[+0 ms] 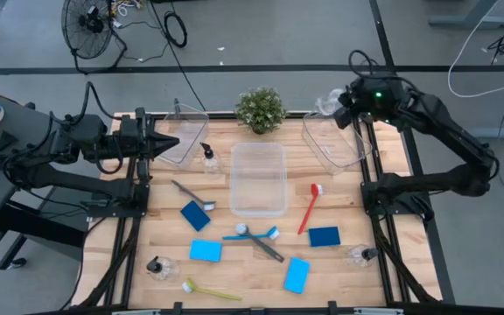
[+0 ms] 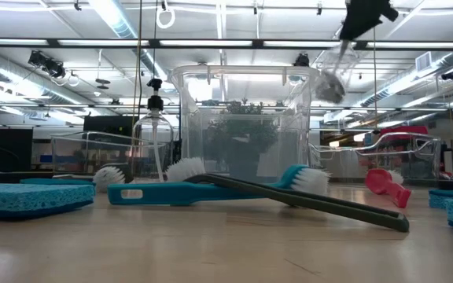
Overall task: Pick & Place Kitchen Sink Supplies
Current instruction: Put the black soap dispenser into the right transparent bin
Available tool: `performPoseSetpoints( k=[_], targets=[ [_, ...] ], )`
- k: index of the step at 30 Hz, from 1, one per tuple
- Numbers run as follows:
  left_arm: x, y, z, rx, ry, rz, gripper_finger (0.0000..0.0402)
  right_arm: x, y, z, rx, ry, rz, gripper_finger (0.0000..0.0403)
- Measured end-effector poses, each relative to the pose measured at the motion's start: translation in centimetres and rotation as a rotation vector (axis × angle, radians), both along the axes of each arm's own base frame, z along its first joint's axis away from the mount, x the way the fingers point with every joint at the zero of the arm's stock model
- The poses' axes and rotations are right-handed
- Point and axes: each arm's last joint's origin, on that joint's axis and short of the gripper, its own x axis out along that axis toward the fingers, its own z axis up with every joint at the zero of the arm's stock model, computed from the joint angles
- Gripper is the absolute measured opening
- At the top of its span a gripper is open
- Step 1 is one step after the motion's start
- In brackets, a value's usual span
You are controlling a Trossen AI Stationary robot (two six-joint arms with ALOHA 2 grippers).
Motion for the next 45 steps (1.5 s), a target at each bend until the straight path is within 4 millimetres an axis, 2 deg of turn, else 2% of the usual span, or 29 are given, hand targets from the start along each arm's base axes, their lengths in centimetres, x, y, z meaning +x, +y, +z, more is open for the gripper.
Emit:
performPoseSetpoints(
  k=[8, 12, 21, 33, 40, 45],
  targets=[
    [0.0, 0.1, 0.0, 0.002, 0.0, 0.022, 0.0016, 0.9, -2.7, -2.6, -0.016, 0.0, -0.154, 0.0127],
    [0.0, 0.1, 0.0, 0.002, 0.0, 0.025, 0.0016, 0.8, -3.6, -3.1, -0.009, -0.019, -0.203, 0.0127],
    [0.0, 0.1, 0.0, 0.003, 0.0, 0.03, 0.0016, 0.3, -4.7, -4.3, 0.124, 0.008, -0.209, 0.0127],
    [0.0, 0.1, 0.0, 0.005, 0.0, 0.048, 0.0016, 1.6, -7.5, -6.8, 0.245, 0.087, -0.218, 0.0126],
    [0.0, 0.1, 0.0, 0.004, 0.0, 0.048, 0.0016, 1.7, -8.5, -7.7, 0.286, 0.099, -0.227, 0.0126],
    [0.0, 0.1, 0.0, 0.005, 0.0, 0.048, 0.0016, 1.2, -9.0, -9.7, 0.346, 0.072, -0.256, 0.0126]
  ],
)
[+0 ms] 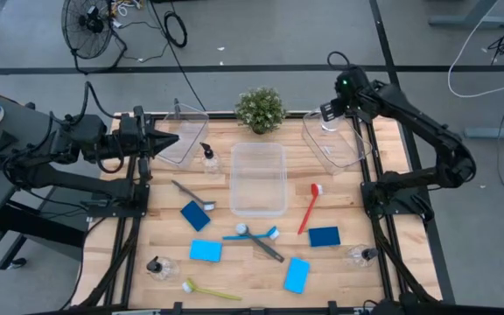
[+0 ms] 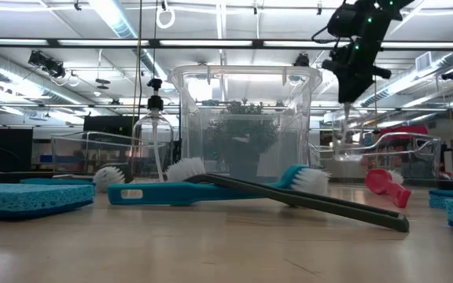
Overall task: Pick & Place Kitchen Sink Supplies
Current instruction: Put the black soap dispenser into the right transparent bin
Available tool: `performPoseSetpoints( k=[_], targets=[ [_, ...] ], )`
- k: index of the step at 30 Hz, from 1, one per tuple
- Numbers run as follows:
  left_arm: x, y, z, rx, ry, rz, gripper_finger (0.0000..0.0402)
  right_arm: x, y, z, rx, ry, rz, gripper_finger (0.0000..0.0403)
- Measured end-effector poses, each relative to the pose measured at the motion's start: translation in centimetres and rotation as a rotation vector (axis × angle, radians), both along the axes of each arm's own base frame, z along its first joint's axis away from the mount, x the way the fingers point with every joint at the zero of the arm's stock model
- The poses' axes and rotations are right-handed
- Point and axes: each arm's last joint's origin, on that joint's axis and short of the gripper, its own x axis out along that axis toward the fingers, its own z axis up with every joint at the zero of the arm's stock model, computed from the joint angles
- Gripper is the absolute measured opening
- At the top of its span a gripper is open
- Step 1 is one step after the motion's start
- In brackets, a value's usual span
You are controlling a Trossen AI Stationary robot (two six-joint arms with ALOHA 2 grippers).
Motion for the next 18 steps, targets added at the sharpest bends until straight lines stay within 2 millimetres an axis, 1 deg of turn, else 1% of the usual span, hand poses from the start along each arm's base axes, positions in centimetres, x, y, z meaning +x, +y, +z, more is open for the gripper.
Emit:
performPoseSetpoints(
  k=[5, 8, 18],
  targets=[
    [0.0, 0.0, 0.0, 0.0, 0.0, 0.0, 0.0016, -0.1, -0.5, -1.2, -0.018, -0.014, -0.02, 0.0126],
    [0.0, 0.0, 0.0, 0.0, 0.0, 0.0, 0.0016, -0.1, -0.9, -1.4, -0.044, -0.037, -0.032, 0.0126],
    [0.0, 0.0, 0.0, 0.0, 0.0, 0.0, 0.0016, -1.0, -1.6, -1.6, -0.035, -0.051, -0.069, 0.0126]
  ],
)
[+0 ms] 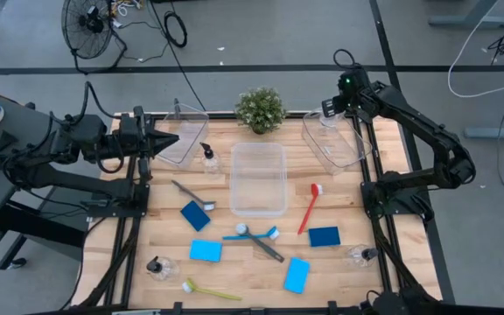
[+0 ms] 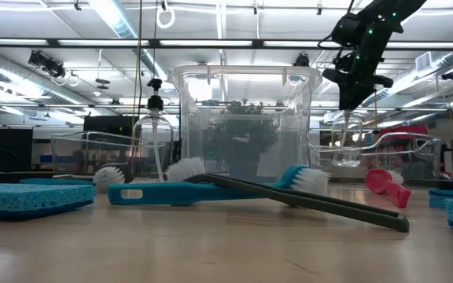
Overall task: Pick & Place Kitchen Sink Supplies
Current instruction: Put the black soap dispenser into the right transparent bin
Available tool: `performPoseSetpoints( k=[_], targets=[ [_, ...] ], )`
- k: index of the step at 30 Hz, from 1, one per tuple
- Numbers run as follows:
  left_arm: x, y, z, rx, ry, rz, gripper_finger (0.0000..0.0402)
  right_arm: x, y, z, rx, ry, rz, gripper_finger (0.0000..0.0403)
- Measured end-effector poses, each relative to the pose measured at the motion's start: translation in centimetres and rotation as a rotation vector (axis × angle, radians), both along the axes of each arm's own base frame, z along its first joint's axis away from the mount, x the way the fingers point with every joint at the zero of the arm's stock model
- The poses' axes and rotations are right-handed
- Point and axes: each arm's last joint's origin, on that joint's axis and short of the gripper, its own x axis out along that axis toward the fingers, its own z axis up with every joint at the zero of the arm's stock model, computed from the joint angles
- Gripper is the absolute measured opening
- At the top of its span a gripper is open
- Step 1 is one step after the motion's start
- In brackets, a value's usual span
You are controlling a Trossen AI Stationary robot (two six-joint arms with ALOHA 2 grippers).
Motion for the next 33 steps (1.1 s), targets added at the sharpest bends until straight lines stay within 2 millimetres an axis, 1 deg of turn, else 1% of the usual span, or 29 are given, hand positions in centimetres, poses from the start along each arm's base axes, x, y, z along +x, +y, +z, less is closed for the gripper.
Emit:
performPoseSetpoints(
  k=[5, 16, 24, 33],
  targets=[
    [0.0, 0.0, 0.0, 0.0, 0.0, 0.0, 0.0016, -0.1, -0.3, -0.1, 0.003, -0.005, -0.006, 0.0126],
    [0.0, 0.0, 0.0, -0.008, -0.003, 0.001, 0.0016, 0.7, -1.5, -1.5, 0.038, 0.02, 0.02, 0.0126],
    [0.0, 0.0, 0.0, -0.032, -0.009, 0.003, 0.0016, 1.0, -1.9, -2.2, 0.062, 0.036, 0.019, 0.0126],
    [0.0, 0.0, 0.0, -0.033, -0.009, 0.003, 0.0016, 0.8, -1.8, -2.2, 0.058, 0.064, 0.001, 0.0169]
  ],
)
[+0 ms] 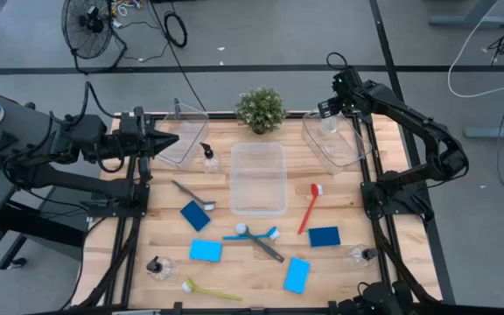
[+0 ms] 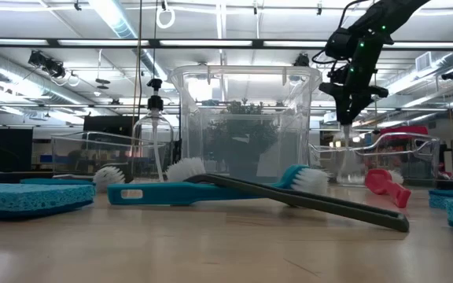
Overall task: Pick & Place Kitchen Sink Supplies
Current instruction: Put the black soap dispenser into the right transparent bin
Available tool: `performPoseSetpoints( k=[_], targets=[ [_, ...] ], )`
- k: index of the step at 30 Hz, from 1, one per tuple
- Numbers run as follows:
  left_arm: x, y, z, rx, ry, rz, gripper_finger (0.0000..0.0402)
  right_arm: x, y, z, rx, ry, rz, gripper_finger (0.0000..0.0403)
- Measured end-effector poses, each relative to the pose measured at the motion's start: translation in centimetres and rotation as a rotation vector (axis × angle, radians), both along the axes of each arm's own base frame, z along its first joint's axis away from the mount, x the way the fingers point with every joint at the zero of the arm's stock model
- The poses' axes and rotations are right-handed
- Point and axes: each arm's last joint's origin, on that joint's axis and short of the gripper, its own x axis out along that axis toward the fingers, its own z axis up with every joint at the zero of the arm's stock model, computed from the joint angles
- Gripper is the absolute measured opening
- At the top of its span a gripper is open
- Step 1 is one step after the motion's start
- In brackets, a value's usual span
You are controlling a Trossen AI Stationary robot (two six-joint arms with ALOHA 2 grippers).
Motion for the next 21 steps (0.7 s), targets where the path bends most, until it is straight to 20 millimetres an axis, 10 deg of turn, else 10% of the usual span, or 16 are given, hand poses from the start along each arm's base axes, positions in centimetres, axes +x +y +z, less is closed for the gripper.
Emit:
performPoseSetpoints(
  k=[21],
  targets=[
    [0.0, 0.0, 0.0, 0.0, 0.0, 0.0, 0.0016, -0.5, 0.7, 1.1, -0.037, -0.029, 0.01, 0.0173]
  ],
)
